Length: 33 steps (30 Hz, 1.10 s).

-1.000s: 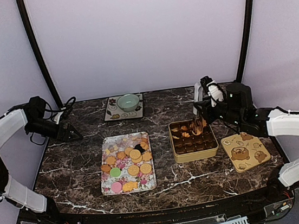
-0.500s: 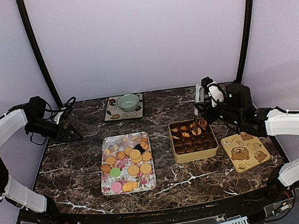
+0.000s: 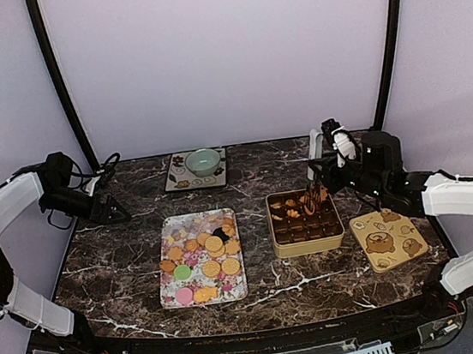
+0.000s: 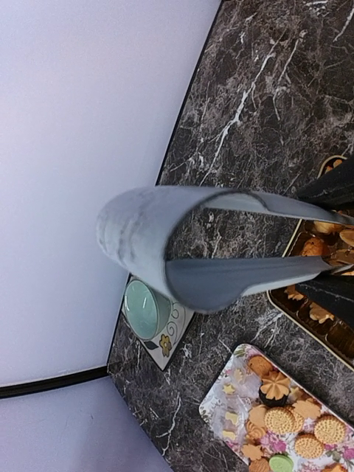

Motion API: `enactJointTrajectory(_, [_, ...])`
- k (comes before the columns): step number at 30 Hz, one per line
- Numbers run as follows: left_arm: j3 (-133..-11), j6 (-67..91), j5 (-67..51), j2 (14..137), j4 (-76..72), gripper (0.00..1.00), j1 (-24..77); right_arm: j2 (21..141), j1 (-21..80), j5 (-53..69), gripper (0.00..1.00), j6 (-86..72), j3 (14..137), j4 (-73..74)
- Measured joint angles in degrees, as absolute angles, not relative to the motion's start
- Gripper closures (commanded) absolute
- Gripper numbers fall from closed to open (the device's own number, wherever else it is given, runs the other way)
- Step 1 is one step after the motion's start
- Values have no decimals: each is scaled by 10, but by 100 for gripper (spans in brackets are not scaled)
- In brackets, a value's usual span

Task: Pack the cookies
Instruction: Adjust the fake cookies in the empty pocket of the box.

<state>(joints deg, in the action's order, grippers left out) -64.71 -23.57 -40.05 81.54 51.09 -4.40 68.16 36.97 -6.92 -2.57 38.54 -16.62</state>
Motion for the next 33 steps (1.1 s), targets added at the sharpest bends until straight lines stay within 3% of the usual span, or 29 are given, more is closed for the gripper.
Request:
enactJointTrajectory(15, [-647,-236,-401,817,511,3,-44,658,370,-45,75,-33,386,-156])
enactJointTrajectory(23, [-647,-236,-401,817,511,3,-44,659,373,-40,63,-24,389,-141])
enactJointTrajectory(33, [-647,-236,-405,817,511,3,-44,690,402,-54,70,-18,400,-152])
